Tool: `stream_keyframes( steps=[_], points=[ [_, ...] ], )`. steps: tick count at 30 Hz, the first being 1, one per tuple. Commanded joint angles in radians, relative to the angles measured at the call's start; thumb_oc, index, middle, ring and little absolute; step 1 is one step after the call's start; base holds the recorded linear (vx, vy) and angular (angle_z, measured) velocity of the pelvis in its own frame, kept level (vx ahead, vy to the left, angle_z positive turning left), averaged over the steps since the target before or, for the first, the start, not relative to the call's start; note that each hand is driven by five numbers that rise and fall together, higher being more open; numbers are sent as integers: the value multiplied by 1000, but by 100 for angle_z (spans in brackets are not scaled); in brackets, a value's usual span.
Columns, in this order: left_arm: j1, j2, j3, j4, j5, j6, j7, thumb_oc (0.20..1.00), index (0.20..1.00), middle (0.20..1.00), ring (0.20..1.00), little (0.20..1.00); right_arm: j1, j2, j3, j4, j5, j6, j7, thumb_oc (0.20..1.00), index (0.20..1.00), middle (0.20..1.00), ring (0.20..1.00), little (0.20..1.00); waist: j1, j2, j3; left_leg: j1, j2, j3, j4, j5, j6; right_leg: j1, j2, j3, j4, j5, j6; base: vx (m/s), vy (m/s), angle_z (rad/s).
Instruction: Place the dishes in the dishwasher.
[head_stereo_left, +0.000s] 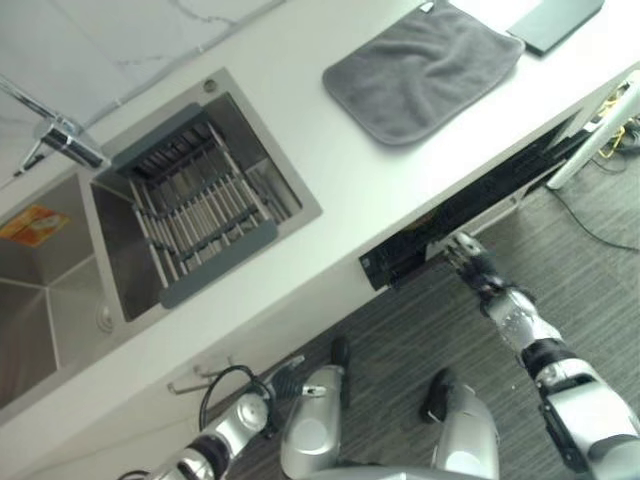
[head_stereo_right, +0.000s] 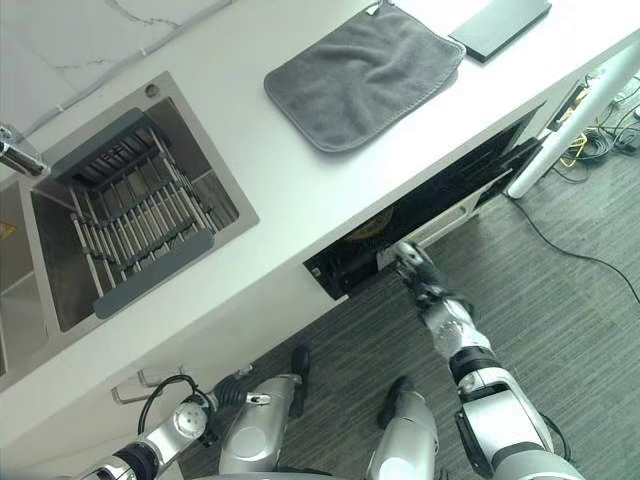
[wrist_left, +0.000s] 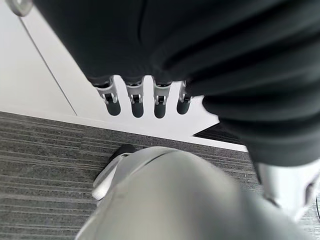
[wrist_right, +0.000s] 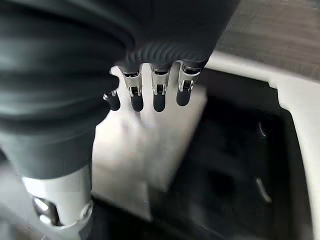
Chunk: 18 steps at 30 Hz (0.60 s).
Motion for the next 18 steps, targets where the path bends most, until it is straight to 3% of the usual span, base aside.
stream_keyframes(
  steps=[1,6,18],
  points=[
    [26,60,-33,-42,9,-29,-4,1000,1000,1000,1000,1000,-310,59,22,-63,-60,-39,96,1000,1000,1000,1000,1000,76,-32,-19,-8,-47,7,-57,72,45,123,6,-35,-59,48,9,141,121,9],
    [33,77,-39,-38,7,-40,-9,1000,1000,1000,1000,1000,-433,-2,36,30,-110,-42,80,1000,1000,1000,1000,1000,127,-34,-27,2,-59,-16,-118,92,45,159,-4,-65,-117,72,24,89,96,18],
    [11,102,17,-5,-20,-21,-42,1000,1000,1000,1000,1000,-536,-54,41,120,-133,-37,49,1000,1000,1000,1000,1000,182,-56,-30,4,-67,-30,-177,113,51,198,-9,-114,-193,117,45,36,26,14]
  ],
)
